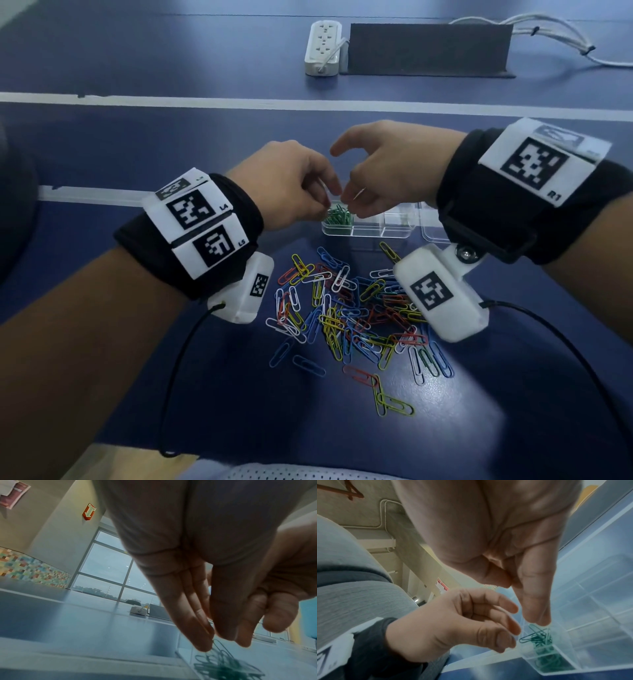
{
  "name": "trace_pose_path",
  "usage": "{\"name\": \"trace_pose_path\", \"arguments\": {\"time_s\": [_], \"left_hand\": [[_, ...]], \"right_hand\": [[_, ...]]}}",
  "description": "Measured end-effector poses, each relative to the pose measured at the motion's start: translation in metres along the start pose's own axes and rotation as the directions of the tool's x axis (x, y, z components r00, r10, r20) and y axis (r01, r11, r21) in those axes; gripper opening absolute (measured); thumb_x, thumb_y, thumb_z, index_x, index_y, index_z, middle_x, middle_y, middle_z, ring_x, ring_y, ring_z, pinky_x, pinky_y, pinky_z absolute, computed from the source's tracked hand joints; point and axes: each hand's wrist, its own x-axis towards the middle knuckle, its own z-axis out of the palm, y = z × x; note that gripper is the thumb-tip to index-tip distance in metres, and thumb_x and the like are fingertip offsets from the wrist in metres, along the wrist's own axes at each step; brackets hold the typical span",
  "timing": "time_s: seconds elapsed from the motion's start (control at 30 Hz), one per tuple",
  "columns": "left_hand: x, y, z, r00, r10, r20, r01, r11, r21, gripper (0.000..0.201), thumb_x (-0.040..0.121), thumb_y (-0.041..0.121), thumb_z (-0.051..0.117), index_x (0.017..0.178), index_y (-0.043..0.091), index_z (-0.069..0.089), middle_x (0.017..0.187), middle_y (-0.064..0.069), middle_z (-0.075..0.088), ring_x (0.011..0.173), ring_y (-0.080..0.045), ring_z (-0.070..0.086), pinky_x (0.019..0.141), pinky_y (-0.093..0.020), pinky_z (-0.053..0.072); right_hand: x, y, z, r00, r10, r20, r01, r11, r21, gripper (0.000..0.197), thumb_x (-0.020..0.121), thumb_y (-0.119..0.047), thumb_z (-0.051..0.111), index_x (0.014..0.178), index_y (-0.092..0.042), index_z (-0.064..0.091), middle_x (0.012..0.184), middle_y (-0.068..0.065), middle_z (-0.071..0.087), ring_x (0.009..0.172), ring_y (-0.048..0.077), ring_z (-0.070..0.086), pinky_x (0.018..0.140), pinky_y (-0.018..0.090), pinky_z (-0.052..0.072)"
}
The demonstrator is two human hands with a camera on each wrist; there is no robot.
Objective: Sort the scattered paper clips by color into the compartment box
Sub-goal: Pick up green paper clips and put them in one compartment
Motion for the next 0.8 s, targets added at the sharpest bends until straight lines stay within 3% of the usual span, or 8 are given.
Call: {"name": "trace_pose_path", "arguments": {"time_s": [0.1, 0.23, 0.37, 0.47, 0.53, 0.6, 0.7, 0.8], "left_hand": [[-0.004, -0.002, 0.003, 1.0, 0.031, -0.001, -0.031, 0.999, 0.025, 0.021, 0.074, 0.007, 0.069, 0.089, 0.021, 0.068, 0.08, 0.005, 0.074, 0.075, -0.006, 0.067, 0.081, -0.02, 0.049], [-0.009, 0.001, 0.004, 0.995, 0.093, 0.03, -0.095, 0.993, 0.071, 0.018, 0.076, 0.011, 0.067, 0.083, 0.028, 0.063, 0.084, 0.006, 0.074, 0.078, -0.006, 0.066, 0.082, -0.022, 0.049], [-0.012, -0.001, 0.006, 0.994, 0.107, 0.026, -0.109, 0.99, 0.09, 0.015, 0.079, 0.015, 0.064, 0.093, 0.021, 0.064, 0.091, 0.004, 0.072, 0.084, -0.013, 0.065, 0.085, -0.028, 0.049], [-0.015, -0.003, 0.004, 0.992, 0.125, -0.023, -0.123, 0.99, 0.071, 0.012, 0.081, 0.014, 0.062, 0.089, 0.022, 0.062, 0.091, 0.005, 0.071, 0.079, -0.013, 0.064, 0.077, -0.023, 0.047], [-0.019, -0.005, 0.002, 0.991, 0.126, -0.045, -0.122, 0.99, 0.074, 0.011, 0.082, 0.016, 0.061, 0.087, 0.026, 0.06, 0.085, 0.009, 0.068, 0.075, -0.01, 0.062, 0.07, -0.017, 0.043], [-0.023, -0.006, 0.0, 0.993, 0.118, -0.03, -0.115, 0.989, 0.095, 0.012, 0.082, 0.017, 0.061, 0.085, 0.029, 0.059, 0.077, 0.011, 0.064, 0.071, -0.005, 0.058, 0.066, -0.014, 0.04], [-0.031, -0.007, 0.001, 0.994, 0.092, 0.064, -0.101, 0.983, 0.151, 0.008, 0.08, 0.022, 0.062, 0.082, 0.03, 0.061, 0.073, 0.009, 0.064, 0.064, -0.001, 0.055, 0.069, -0.022, 0.044], [-0.04, -0.004, 0.002, 0.986, 0.081, 0.147, -0.111, 0.972, 0.207, 0.001, 0.078, 0.028, 0.066, 0.077, 0.028, 0.067, 0.058, 0.013, 0.063, 0.057, 0.006, 0.057, 0.067, -0.021, 0.046]], "right_hand": [[0.001, 0.004, 0.005, 0.999, 0.012, 0.053, -0.01, 0.999, -0.037, 0.045, 0.088, 0.004, 0.043, 0.128, -0.016, 0.047, 0.1, 0.015, 0.07, 0.087, 0.031, 0.068, 0.078, 0.046, 0.058], [-0.001, 0.012, 0.011, 0.996, -0.048, 0.077, 0.064, 0.972, -0.227, 0.035, 0.085, -0.006, 0.046, 0.114, -0.025, 0.053, 0.105, 0.011, 0.068, 0.085, 0.03, 0.069, 0.072, 0.045, 0.06], [-0.002, 0.012, 0.007, 0.989, -0.148, -0.028, 0.132, 0.938, -0.32, 0.042, 0.086, -0.01, 0.044, 0.125, -0.025, 0.052, 0.123, 0.006, 0.062, 0.09, 0.016, 0.052, 0.075, 0.026, 0.042], [-0.003, 0.013, 0.01, 0.985, -0.172, 0.003, 0.162, 0.918, -0.363, 0.046, 0.085, -0.005, 0.039, 0.125, -0.022, 0.052, 0.126, 0.007, 0.06, 0.096, 0.023, 0.052, 0.071, 0.025, 0.036], [-0.003, 0.015, 0.012, 0.985, -0.166, 0.044, 0.17, 0.909, -0.38, 0.048, 0.083, -0.004, 0.038, 0.125, -0.023, 0.052, 0.128, 0.006, 0.059, 0.09, 0.018, 0.046, 0.068, 0.024, 0.037], [-0.003, 0.016, 0.01, 0.983, -0.182, 0.028, 0.178, 0.906, -0.383, 0.05, 0.083, -0.006, 0.04, 0.127, -0.027, 0.052, 0.128, 0.004, 0.06, 0.09, 0.015, 0.045, 0.076, 0.023, 0.037], [-0.008, 0.016, 0.006, 0.966, -0.255, -0.049, 0.216, 0.895, -0.391, 0.045, 0.084, -0.007, 0.041, 0.119, -0.029, 0.059, 0.118, 0.001, 0.065, 0.09, 0.017, 0.05, 0.082, 0.02, 0.037], [-0.022, 0.016, 0.008, 0.943, -0.33, -0.047, 0.27, 0.839, -0.471, 0.035, 0.084, -0.01, 0.046, 0.103, -0.029, 0.068, 0.098, -0.003, 0.069, 0.078, 0.012, 0.05, 0.075, 0.018, 0.037]]}}
